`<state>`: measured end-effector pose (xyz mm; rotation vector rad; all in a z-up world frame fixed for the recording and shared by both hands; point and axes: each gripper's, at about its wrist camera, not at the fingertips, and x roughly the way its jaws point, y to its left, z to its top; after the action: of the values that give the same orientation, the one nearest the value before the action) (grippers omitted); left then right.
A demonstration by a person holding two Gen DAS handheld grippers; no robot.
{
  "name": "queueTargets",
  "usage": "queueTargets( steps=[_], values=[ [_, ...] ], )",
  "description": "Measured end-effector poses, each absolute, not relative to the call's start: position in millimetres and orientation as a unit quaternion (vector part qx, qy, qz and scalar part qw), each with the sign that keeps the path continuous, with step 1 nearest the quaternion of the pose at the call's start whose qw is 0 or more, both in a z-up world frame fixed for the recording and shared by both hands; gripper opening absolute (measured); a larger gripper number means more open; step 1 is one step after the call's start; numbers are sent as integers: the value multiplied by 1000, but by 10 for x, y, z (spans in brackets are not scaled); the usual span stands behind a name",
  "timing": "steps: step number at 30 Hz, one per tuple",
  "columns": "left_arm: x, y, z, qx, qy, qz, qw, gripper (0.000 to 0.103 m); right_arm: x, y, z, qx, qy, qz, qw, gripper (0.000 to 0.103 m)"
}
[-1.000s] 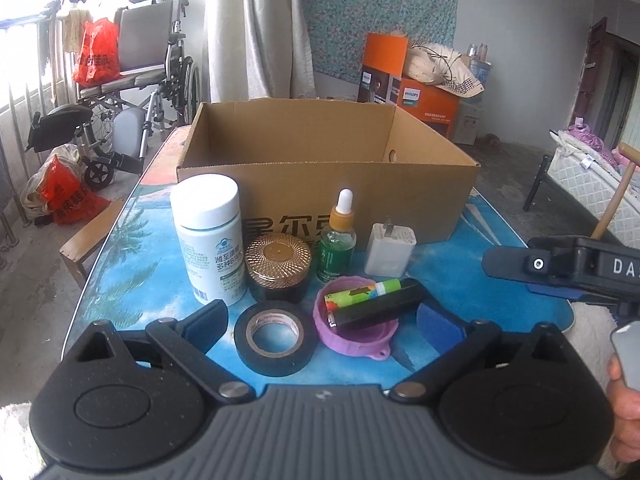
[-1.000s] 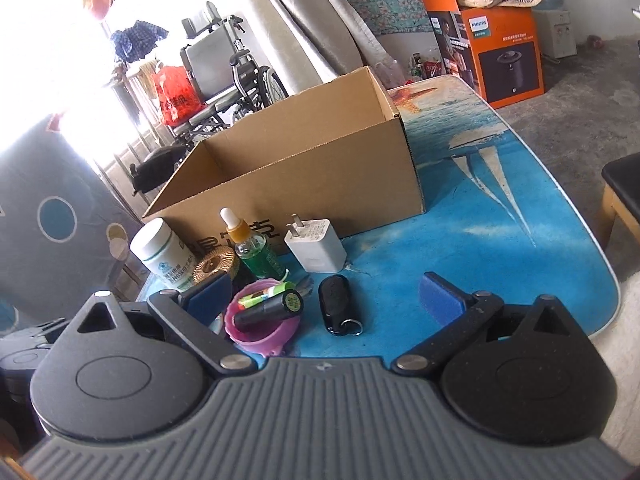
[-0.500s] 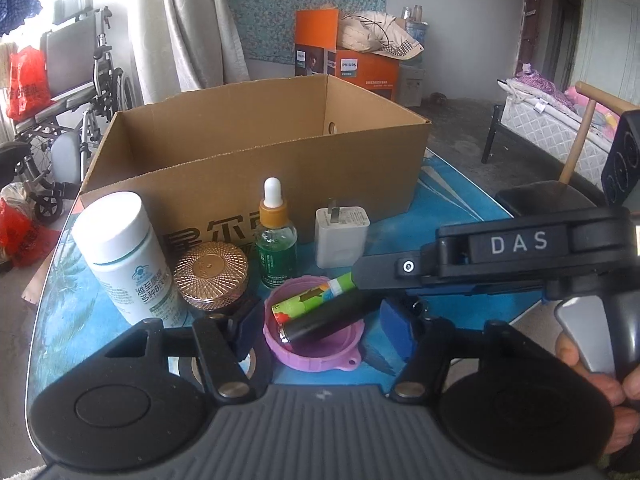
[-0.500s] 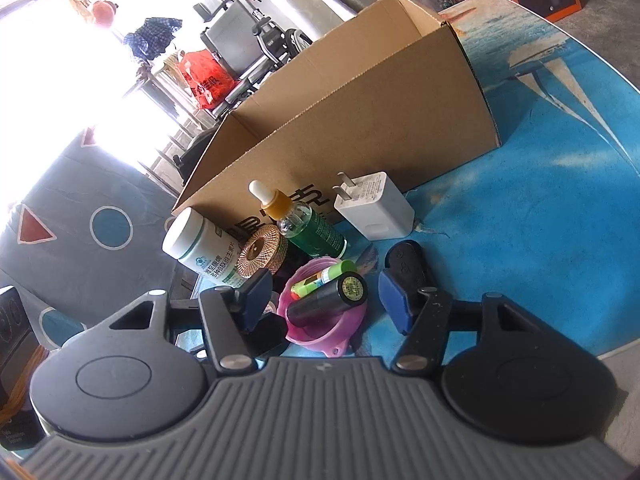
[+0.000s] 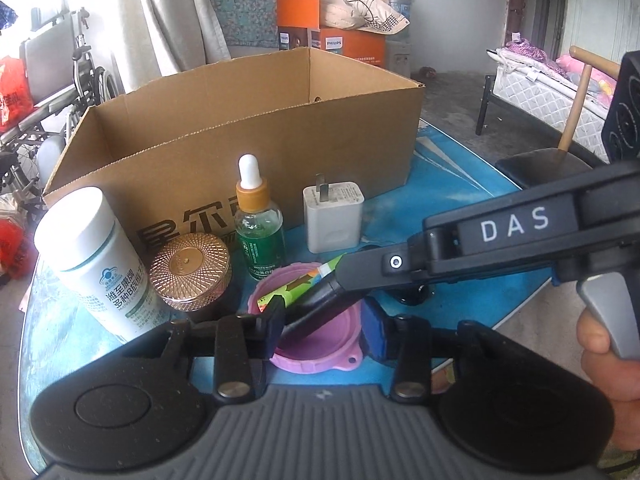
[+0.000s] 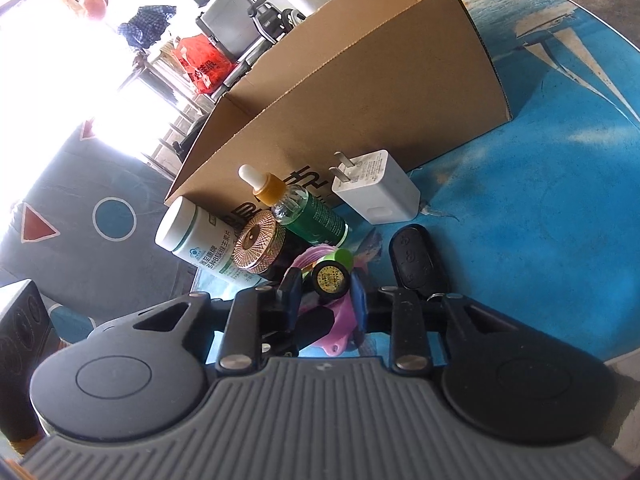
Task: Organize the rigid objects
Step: 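Carry the black tube with the right gripper into the box and release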
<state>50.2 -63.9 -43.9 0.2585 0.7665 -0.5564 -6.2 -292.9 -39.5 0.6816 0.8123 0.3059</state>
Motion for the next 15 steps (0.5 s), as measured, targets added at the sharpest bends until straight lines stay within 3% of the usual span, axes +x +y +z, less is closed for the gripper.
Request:
queueTargets(
  steps=[9,13,15],
  values=[
    [561,-561,-423,113,370,-265,883,42,4,-2695,-215,260,363,179,877,22],
    [596,-527,-423,112,365,-255,888,28,64,-2658,-185,245,360,182,882,23],
    [608,-509,-426,112,363,-256,889,26,94,-2646,-179,241,359,184,883,23]
  ],
)
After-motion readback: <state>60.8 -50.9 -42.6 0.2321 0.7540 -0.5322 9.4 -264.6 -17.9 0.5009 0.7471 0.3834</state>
